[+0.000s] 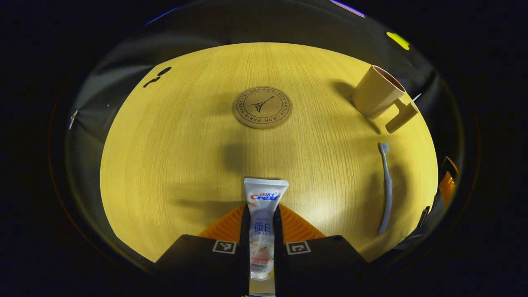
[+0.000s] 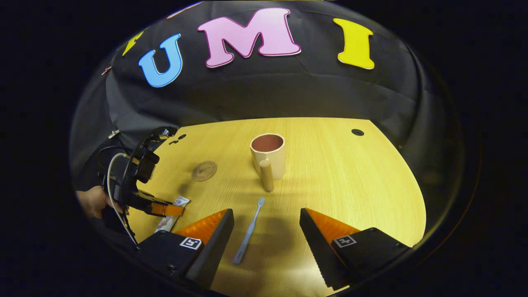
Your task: Put the toothbrush and toothpaste on the desktop into the cup, then pick up the cup and place it on the coaster on the desktop.
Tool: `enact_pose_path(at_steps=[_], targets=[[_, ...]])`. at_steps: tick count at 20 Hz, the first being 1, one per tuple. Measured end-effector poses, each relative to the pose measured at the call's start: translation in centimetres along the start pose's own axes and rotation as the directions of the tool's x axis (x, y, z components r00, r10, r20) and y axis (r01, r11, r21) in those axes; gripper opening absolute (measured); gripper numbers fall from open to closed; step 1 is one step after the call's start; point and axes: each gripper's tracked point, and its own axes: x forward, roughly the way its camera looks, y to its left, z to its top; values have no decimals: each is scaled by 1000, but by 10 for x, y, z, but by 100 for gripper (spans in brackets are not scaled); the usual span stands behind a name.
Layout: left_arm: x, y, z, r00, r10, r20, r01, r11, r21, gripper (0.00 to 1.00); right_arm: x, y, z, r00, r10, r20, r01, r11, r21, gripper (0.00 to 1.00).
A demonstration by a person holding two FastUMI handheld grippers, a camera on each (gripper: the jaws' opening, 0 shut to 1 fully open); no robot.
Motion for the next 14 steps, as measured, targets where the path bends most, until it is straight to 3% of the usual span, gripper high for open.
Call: enact_pose_path(at_steps=[1, 2, 7, 14], targets=[[-1, 0, 0, 1000, -7, 3, 7, 1000, -2, 24, 2, 5, -7, 1000, 1, -29, -1, 1000, -1, 98], [0, 0, 0, 1000, -15, 10, 15, 1000, 1, 28, 3, 10, -13, 999, 1, -54, -2, 1000, -3, 98], [-1, 0, 1, 998, -51, 38, 51, 999, -6, 28, 26, 15, -39, 979, -25, -200, 22, 1000, -14, 99], [0, -1, 2, 995, -73, 71, 76, 997, -29, 28, 65, 15, -73, 917, -77, -392, 88, 996, 10, 99]])
